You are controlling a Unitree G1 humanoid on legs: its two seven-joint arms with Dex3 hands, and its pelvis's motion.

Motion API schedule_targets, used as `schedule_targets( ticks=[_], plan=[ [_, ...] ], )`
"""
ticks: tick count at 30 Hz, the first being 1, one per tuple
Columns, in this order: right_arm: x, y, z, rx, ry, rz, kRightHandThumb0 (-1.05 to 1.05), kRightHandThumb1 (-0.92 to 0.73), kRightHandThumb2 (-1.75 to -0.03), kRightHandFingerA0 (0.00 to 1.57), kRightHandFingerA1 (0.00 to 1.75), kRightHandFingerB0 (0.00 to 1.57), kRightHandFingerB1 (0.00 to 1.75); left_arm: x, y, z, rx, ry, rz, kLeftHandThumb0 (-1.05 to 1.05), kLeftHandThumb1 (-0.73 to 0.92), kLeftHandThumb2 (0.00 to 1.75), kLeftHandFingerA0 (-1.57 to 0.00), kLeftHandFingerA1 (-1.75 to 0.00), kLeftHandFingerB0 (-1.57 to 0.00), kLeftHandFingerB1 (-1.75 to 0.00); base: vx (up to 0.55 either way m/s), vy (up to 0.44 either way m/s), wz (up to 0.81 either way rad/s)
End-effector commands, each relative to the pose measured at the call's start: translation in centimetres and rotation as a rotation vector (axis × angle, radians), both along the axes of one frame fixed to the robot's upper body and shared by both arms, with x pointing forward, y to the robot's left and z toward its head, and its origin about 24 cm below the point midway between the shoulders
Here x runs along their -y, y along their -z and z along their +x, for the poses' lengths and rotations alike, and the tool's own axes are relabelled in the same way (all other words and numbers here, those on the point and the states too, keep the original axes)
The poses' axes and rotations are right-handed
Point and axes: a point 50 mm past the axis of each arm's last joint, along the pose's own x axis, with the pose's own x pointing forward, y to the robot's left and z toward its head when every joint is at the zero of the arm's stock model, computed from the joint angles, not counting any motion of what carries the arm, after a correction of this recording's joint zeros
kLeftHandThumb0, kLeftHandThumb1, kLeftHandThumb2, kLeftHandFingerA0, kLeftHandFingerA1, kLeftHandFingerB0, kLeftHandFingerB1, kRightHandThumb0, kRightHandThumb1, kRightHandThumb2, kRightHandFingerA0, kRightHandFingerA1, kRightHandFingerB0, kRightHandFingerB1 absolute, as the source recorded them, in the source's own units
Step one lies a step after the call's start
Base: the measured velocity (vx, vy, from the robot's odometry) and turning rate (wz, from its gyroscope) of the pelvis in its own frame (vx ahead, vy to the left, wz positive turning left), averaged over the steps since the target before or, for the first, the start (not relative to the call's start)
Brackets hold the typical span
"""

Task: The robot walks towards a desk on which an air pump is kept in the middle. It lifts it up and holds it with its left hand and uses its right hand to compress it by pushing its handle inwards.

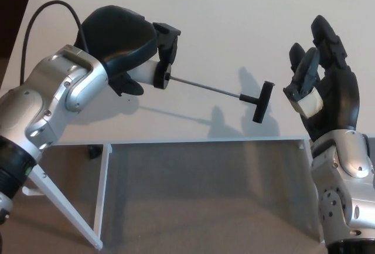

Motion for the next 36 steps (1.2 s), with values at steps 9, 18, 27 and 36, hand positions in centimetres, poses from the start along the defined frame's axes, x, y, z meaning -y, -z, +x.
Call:
schedule_targets(
  ticks=[9, 18, 27, 36],
  plan=[
    [-0.9, -1.2, 0.5, 0.028, 0.006, 0.059, -0.78, -0.85, -1.17, 0.0, 0.17, 0.0, 0.16, 1.7, -0.5, 0.0, 0.001, 0.037, 0.018, -0.22, 0.62, 0.55, -0.69, -1.67, -0.68, -1.05, 0.0, 0.0, 0.0],
    [-1.4, -0.9, 0.6, 0.011, 0.034, 0.085, -0.79, -0.84, -1.17, 0.0, 0.17, 0.0, 0.16, 3.3, -0.7, -0.2, -0.011, 0.057, -0.03, -0.31, 0.65, 0.6, -0.84, -1.15, -0.76, -0.5, 0.0, 0.0, 0.0],
    [-1.2, -0.9, 0.9, 0.029, 0.073, 0.145, -0.79, -0.8, -1.15, 0.0, 0.2, 0.0, 0.19, 4.4, -1.0, -0.3, -0.016, 0.071, -0.021, -0.24, 0.64, 0.6, -0.82, -1.3, -0.81, -0.55, 0.0, 0.0, 0.0],
    [-0.9, -1.2, 1.1, 0.046, 0.115, 0.219, -0.83, -0.76, -1.11, 0.0, 0.23, 0.06, 0.2, 5.3, -1.1, -0.5, 0.002, 0.093, -0.102, -0.27, 0.61, 0.6, -0.81, -1.47, -0.82, -0.53, 0.0, 0.0, 0.0]
  ],
)
